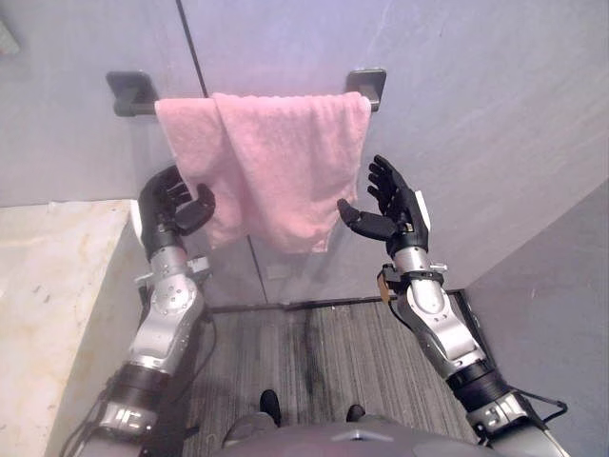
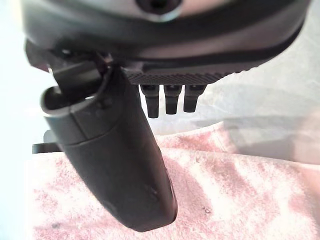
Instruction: Organize the bathroom.
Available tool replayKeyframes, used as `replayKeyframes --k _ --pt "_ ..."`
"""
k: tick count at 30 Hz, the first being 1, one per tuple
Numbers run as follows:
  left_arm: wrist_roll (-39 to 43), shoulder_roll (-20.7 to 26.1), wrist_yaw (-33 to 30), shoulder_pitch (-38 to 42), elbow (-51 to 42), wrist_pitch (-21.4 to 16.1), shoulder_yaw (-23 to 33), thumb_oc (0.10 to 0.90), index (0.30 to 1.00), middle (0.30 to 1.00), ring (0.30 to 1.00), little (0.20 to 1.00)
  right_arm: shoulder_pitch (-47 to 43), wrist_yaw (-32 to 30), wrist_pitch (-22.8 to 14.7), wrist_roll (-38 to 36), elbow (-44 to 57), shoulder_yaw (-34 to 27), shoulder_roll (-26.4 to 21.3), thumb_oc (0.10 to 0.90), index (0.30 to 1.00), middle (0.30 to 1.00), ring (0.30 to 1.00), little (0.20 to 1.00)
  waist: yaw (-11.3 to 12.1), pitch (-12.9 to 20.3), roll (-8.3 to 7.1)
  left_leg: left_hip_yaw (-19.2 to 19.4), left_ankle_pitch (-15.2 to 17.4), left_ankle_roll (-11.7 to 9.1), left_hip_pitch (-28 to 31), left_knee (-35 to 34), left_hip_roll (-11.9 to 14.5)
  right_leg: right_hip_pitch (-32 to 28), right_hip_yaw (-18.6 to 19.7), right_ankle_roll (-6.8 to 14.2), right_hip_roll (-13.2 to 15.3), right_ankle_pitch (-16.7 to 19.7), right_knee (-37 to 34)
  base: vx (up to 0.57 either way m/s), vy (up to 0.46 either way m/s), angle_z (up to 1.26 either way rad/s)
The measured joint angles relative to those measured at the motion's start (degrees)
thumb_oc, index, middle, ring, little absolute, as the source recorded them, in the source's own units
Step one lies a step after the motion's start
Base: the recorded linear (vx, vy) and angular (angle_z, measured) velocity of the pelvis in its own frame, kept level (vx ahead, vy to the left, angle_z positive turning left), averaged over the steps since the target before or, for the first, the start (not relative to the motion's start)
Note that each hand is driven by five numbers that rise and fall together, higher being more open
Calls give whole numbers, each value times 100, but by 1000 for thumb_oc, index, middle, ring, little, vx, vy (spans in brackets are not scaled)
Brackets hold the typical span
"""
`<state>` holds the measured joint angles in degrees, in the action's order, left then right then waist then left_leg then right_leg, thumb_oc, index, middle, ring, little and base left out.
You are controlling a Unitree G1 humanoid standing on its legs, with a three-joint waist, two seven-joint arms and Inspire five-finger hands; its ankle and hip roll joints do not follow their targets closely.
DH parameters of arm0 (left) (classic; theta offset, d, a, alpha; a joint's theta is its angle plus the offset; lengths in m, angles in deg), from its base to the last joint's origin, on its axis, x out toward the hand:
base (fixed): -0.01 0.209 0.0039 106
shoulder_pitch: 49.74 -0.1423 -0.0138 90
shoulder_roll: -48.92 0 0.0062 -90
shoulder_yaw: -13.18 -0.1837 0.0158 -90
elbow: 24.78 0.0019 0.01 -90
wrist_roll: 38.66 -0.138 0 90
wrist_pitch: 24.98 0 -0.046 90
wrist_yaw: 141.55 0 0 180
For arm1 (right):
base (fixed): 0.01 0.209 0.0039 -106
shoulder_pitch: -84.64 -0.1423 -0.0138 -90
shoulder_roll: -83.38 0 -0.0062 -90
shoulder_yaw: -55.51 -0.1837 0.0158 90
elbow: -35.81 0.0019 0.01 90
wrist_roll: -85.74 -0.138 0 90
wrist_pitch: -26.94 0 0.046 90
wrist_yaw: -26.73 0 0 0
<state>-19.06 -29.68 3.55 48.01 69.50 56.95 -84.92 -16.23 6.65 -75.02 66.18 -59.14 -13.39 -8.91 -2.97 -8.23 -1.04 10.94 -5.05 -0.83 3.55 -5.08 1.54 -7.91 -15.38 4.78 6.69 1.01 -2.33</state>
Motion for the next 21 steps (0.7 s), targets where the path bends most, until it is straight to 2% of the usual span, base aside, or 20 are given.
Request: replayKeyframes --k 11,16,21 --pt "4 13 96 114 20 -7 3 400 300 300 300 300 1 108 -1 0 0 99 -8 800 900 900 900 900 -52 23 70 87 3 4 1 14 6 70 83 2 5 -1 46 8 7 -4" --pt "26 -73 -306 111 179 -110 28 400 300 300 300 300 1 104 -2 0 -1 117 -8 800 900 900 900 900 -42 38 95 86 2 4 2 15 6 71 83 2 5 -1 53 0 0 0" --pt "24 -470 -862 96 213 -207 124 400 300 300 300 300 2 85 -3 0 -1 179 -5 800 900 900 900 900 -29 40 97 70 -2 10 1 15 7 72 76 2 6 -1 69 0 0 0"
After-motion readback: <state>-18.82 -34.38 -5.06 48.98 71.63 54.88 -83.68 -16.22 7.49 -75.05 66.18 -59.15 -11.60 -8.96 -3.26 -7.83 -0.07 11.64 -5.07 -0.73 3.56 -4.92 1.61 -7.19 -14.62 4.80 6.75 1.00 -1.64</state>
